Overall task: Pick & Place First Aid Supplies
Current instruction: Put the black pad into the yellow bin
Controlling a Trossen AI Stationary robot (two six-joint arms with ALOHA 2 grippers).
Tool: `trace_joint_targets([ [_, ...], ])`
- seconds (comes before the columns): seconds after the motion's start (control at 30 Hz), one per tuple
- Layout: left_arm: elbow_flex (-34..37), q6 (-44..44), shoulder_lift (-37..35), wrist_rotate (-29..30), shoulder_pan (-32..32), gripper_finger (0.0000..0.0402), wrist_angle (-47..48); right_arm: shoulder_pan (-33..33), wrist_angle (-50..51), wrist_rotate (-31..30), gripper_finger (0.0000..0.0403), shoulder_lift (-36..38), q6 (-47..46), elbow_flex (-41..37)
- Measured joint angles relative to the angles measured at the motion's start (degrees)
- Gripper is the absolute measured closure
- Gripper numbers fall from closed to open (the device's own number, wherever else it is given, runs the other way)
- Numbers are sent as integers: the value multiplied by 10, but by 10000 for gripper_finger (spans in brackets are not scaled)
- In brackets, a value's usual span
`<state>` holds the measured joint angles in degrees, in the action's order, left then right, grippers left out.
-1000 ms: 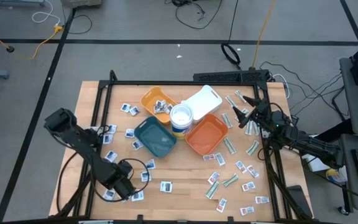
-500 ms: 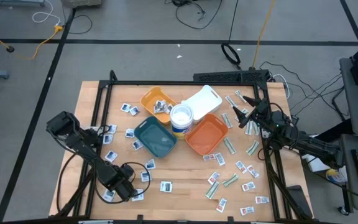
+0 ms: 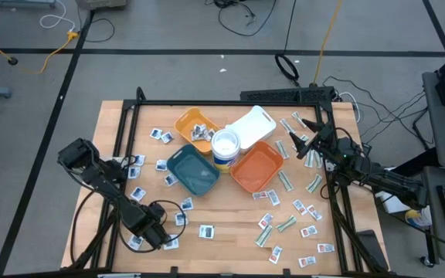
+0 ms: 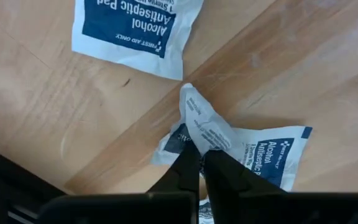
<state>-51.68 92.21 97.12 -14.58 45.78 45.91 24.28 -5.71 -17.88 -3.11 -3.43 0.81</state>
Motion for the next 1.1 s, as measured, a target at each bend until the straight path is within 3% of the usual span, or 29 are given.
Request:
trace_joint_targets([
  [0.2,-8,6,-17,-6,-6,370,31,0,0,0,26,0,0,0],
  [0.4,-12,6,-70,9,-21,394,51,0,0,0,26,0,0,0],
  [0.9,-13,15,-207,26,-70,387,140,0,0,0,26,0,0,0],
  [1.1,-14,-71,-210,26,-160,393,141,0,0,0,26,0,0,0],
])
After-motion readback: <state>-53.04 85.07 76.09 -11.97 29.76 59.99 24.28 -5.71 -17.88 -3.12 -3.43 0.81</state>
